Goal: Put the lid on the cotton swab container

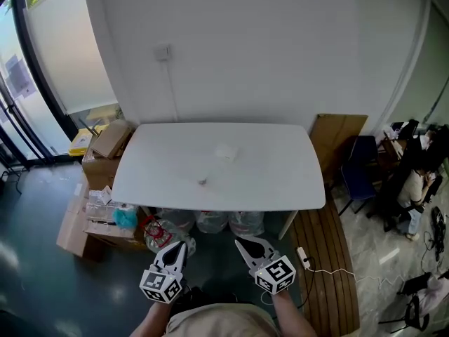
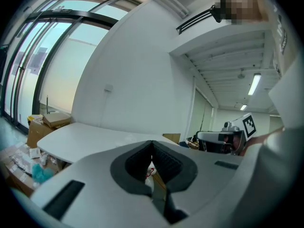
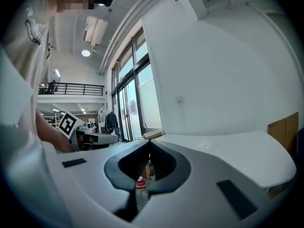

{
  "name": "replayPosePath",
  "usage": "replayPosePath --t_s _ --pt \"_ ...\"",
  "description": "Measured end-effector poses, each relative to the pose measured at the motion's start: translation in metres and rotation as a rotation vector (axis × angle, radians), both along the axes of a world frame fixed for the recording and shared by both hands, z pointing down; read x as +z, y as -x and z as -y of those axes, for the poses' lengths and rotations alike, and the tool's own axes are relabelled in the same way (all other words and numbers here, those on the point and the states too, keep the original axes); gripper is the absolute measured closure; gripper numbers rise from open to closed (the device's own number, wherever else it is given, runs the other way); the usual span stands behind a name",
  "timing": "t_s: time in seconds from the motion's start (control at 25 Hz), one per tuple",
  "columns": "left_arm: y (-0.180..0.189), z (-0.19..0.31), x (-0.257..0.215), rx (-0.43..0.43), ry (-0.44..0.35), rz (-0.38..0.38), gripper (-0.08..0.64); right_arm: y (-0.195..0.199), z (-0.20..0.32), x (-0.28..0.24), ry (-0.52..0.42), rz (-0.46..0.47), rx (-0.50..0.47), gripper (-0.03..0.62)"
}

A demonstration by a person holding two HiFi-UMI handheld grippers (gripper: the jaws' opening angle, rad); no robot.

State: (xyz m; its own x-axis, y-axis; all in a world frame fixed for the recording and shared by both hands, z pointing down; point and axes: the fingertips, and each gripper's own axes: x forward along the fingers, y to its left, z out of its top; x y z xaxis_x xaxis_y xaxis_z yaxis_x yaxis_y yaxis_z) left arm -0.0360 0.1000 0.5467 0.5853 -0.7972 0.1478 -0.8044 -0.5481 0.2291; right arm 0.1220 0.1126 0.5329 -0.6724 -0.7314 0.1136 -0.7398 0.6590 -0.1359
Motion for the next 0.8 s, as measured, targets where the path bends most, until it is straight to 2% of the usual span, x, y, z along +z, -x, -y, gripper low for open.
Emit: replayPosePath --t_s 0.24,0.4,0.6,0.8 --pt "-0.007 0.022 0.007 0.01 0.02 0.006 0.546 0.002 0.02 0.015 0.041 -0.058 -0.022 0.575" --pt "-0.011 0.047 0.012 0.028 0.018 -0.003 0.546 0.007 0.038 0.011 0.036 -0.062 -0.044 0.575" --pt "-0.013 0.092 0.019 0.066 0.021 -0.026 0.546 0.011 0.076 0.007 0.016 -0.095 -0.011 0.575" --pt "0.0 0.143 0.009 0.101 0.008 -0.013 0.546 0.024 0.121 0.005 0.029 -0.087 0.032 0.575"
